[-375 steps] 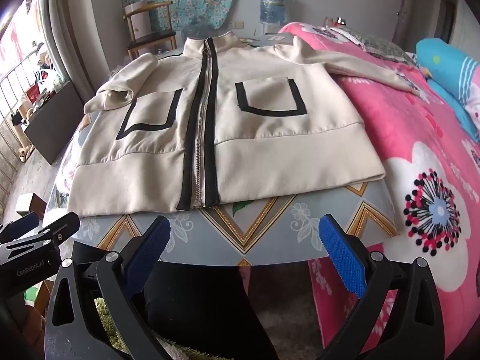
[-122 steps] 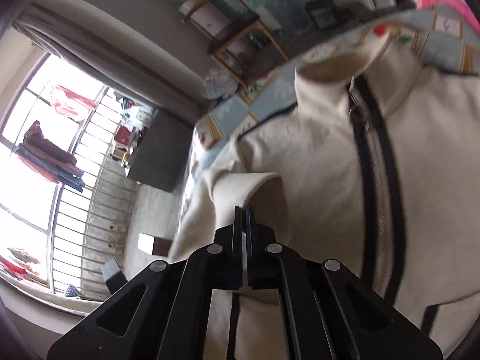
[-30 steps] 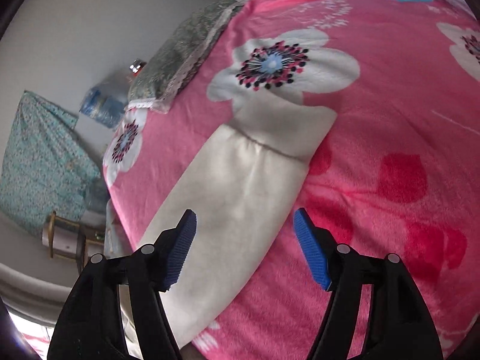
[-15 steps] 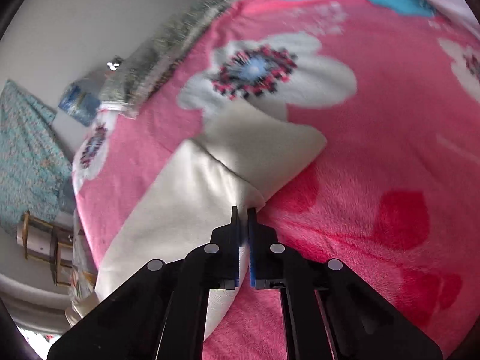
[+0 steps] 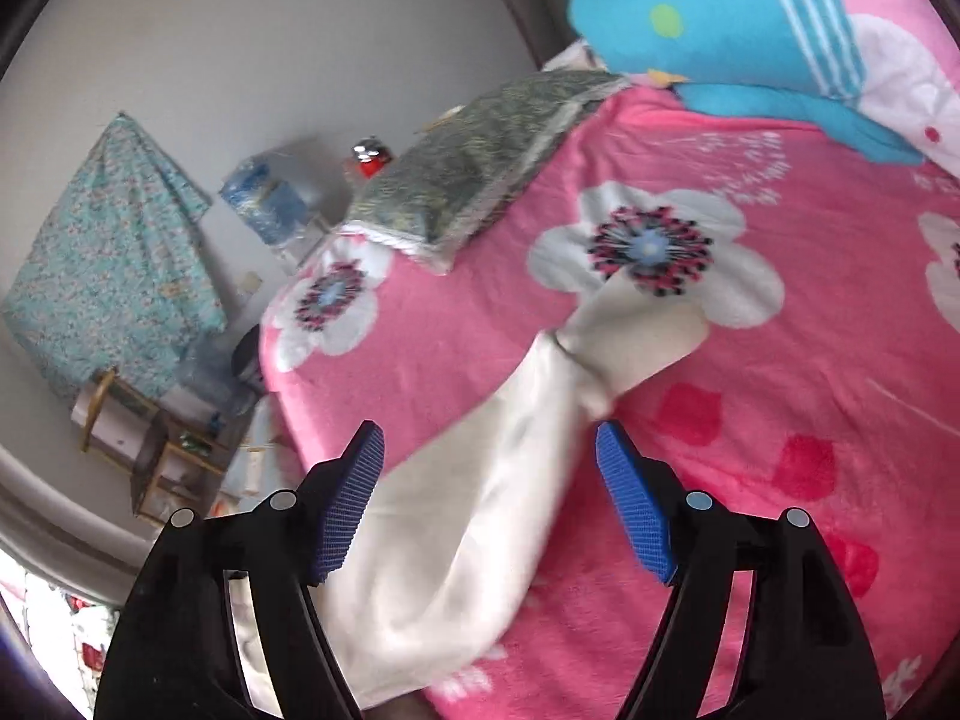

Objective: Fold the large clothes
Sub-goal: 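Grasp the other sleeve's cuff on the pink bedspread with the right tool, then lift the sleeve over the jacket body and release it with the right tool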

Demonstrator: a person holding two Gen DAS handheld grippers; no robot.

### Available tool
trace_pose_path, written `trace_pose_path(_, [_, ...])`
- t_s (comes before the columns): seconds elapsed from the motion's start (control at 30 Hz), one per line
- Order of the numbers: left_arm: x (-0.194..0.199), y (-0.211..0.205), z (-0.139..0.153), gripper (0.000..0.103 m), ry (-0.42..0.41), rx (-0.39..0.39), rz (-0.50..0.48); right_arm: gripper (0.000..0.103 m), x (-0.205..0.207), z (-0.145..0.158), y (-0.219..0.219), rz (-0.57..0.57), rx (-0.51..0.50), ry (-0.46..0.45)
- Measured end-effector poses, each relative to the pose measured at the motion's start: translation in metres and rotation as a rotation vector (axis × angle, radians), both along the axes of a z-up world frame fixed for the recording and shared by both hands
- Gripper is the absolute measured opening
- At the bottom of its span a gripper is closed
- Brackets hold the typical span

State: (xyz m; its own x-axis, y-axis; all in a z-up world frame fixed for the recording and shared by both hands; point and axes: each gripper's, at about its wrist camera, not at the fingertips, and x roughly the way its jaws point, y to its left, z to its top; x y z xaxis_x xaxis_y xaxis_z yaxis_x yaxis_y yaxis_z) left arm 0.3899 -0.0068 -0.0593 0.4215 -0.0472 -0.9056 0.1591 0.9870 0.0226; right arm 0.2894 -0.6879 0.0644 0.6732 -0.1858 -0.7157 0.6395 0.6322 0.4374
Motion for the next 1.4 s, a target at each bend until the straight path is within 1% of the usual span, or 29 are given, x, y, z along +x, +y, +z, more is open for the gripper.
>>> trace_pose_path(0.1, [0.000,0.001,-0.001,0.099,0.002,0.000,-0.002,0.072,-0.010,-0.031,-0.023,-0.047,0.119,0.025])
trace_pose_path(0.17, [-0.001,0.001,-0.001,0.099,0.001,0.000,-0.001,0.072,-0.021,-0.053,-0.042,-0.103,0.193,0.037])
trace_pose_path(0.23, [0.000,0.001,-0.001,0.099,0.000,0.001,0.000,0.071,-0.030,-0.074,-0.057,-0.144,0.271,0.034])
trace_pose_path(0.3, [0.000,0.001,0.000,0.099,0.000,0.001,0.000,0.065,-0.035,-0.091,-0.068,-0.174,0.336,0.020])
trace_pose_path(0.33, [-0.001,0.001,-0.001,0.099,0.000,0.001,0.001,0.064,-0.035,-0.098,-0.073,-0.181,0.360,0.006])
trace_pose_path(0.43, [-0.001,0.001,0.000,0.099,0.003,0.001,0.003,0.057,-0.031,-0.117,-0.085,-0.192,0.385,0.011])
trace_pose_path(0.5, [0.000,0.001,-0.001,0.099,0.004,0.003,0.006,0.049,-0.026,-0.127,-0.089,-0.200,0.388,0.024])
trace_pose_path(0.53, [0.000,0.001,-0.001,0.099,0.005,0.004,0.007,0.047,-0.025,-0.128,-0.089,-0.199,0.380,0.022])
trace_pose_path(0.57, [0.000,0.001,-0.001,0.099,0.006,0.004,0.009,0.041,-0.024,-0.127,-0.089,-0.197,0.367,0.021])
trace_pose_path(0.6, [0.000,0.001,-0.001,0.099,0.006,0.005,0.010,0.030,-0.022,-0.127,-0.088,-0.188,0.355,0.023])
trace_pose_path(0.63, [0.000,0.000,-0.001,0.099,0.006,0.006,0.011,0.022,-0.020,-0.127,-0.088,-0.175,0.349,0.024])
trace_pose_path(0.7, [0.000,0.000,-0.001,0.099,0.005,0.007,0.012,0.013,-0.016,-0.125,-0.087,-0.152,0.325,0.030])
trace_pose_path(0.77, [0.000,0.000,0.000,0.099,0.005,0.008,0.012,0.010,-0.015,-0.114,-0.082,-0.132,0.270,0.025])
trace_pose_path(0.87, [0.000,0.000,0.000,0.099,0.004,0.008,0.016,0.009,-0.011,-0.089,-0.068,-0.095,0.215,-0.016])
trace_pose_path(0.9, [-0.001,0.000,0.000,0.099,0.001,0.009,0.019,0.009,-0.007,-0.079,-0.061,-0.070,0.191,-0.030])
trace_pose_path(1.0, [-0.003,0.000,0.000,0.099,-0.014,0.011,0.024,0.009,0.009,-0.030,-0.023,0.056,0.087,-0.078])
trace_pose_path(1.1, [-0.004,-0.001,0.001,0.099,-0.017,0.022,0.025,0.009,0.029,0.027,0.036,0.220,-0.022,-0.150])
trace_pose_path(1.17, [-0.006,-0.002,0.003,0.099,-0.017,0.034,0.027,0.009,0.039,0.063,0.086,0.351,-0.063,-0.220])
trace_pose_path(1.23, [-0.010,-0.002,0.005,0.099,-0.019,0.038,0.022,0.009,0.047,0.092,0.136,0.476,-0.094,-0.283])
trace_pose_path(1.33, [-0.016,-0.002,0.009,0.099,-0.022,0.034,0.008,0.009,0.055,0.118,0.216,0.662,-0.114,-0.365])
trace_pose_path(1.4, [-0.022,0.000,0.013,0.099,-0.033,0.028,0.012,0.009,0.059,0.121,0.268,0.772,-0.130,-0.396])
